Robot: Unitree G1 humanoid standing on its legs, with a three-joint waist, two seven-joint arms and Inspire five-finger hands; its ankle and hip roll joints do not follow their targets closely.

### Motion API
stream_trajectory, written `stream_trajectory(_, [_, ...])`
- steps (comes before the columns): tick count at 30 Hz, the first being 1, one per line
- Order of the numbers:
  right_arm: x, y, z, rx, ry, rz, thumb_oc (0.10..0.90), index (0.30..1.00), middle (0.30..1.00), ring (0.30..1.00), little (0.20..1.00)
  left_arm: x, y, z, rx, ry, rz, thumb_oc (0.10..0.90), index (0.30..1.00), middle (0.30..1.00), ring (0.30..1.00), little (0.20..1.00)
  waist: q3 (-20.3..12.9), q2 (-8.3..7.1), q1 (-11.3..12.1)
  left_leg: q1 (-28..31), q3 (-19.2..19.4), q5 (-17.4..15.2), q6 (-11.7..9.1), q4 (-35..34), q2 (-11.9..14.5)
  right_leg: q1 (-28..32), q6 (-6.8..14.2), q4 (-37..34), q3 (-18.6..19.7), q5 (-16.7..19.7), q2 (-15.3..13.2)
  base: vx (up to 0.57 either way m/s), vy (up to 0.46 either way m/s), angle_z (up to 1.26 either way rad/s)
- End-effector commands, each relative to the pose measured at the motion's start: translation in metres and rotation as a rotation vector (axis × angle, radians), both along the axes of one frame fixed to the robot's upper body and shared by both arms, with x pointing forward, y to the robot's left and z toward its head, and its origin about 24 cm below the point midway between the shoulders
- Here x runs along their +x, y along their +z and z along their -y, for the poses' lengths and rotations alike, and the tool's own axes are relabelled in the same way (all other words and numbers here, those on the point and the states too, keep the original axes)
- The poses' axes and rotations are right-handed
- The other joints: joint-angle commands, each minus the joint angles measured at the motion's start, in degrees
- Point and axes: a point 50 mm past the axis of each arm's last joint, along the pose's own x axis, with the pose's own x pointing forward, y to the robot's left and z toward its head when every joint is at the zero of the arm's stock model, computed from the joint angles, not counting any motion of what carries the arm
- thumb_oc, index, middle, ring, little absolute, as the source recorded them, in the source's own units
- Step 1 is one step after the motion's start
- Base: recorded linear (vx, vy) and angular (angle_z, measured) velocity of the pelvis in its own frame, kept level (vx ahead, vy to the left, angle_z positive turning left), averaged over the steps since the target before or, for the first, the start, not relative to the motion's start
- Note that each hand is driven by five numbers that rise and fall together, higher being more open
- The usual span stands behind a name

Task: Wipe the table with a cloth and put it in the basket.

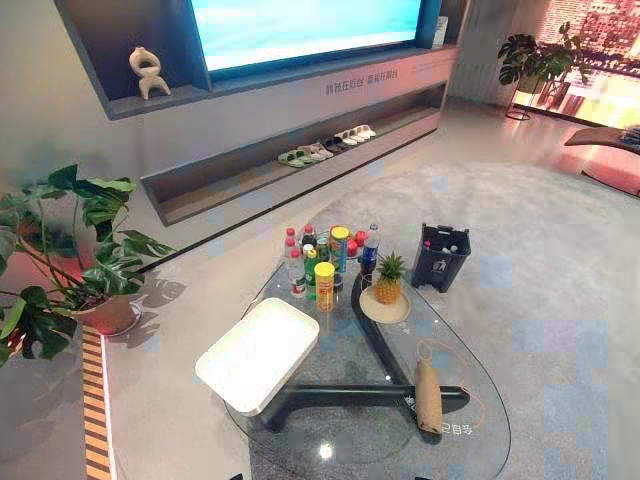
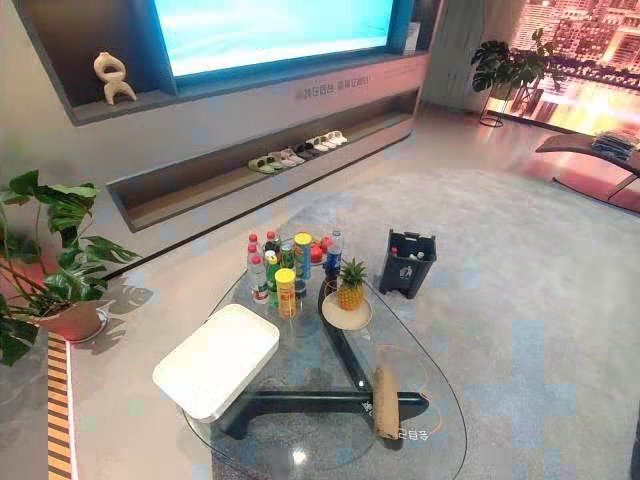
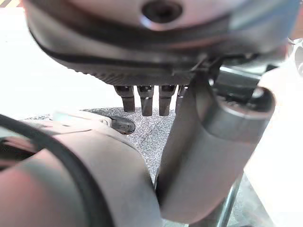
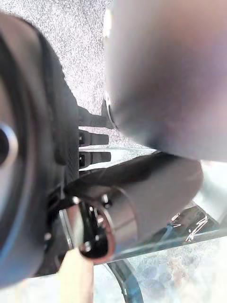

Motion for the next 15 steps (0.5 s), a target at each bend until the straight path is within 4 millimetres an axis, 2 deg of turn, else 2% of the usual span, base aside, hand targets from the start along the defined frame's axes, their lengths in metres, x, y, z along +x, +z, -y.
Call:
stream_trajectory(1, [-0.0022, -0.0009, 0.0006, -0.004, 0.010, -0.044, 0.800, 0.900, 0.900, 0.900, 0.900, 0.0166, -0.0014, 0.0153, -0.025, -0.028, 0.003, 0.800, 0.900, 0.900, 0.900, 0.900, 1.62, -0.40, 0.40, 2.35, -1.63, -7.55, 1.60, 1.01, -4.28, -3.20, 2.49, 0.14, 0.36, 2.38, -0.73, -0.03, 0.299, -0.04])
stream_trajectory(15, [-0.0038, -0.0008, 0.0028, -0.009, 0.009, -0.050, 0.800, 0.900, 0.900, 0.900, 0.900, 0.0146, -0.0021, 0.0174, -0.051, -0.034, -0.011, 0.800, 0.900, 0.900, 0.900, 0.900, 1.55, -0.10, 0.46, 2.47, -1.65, -7.49, 1.54, 0.85, -4.16, -3.07, 2.46, 0.01, 0.26, 2.38, -0.68, 0.00, 0.000, 0.00])
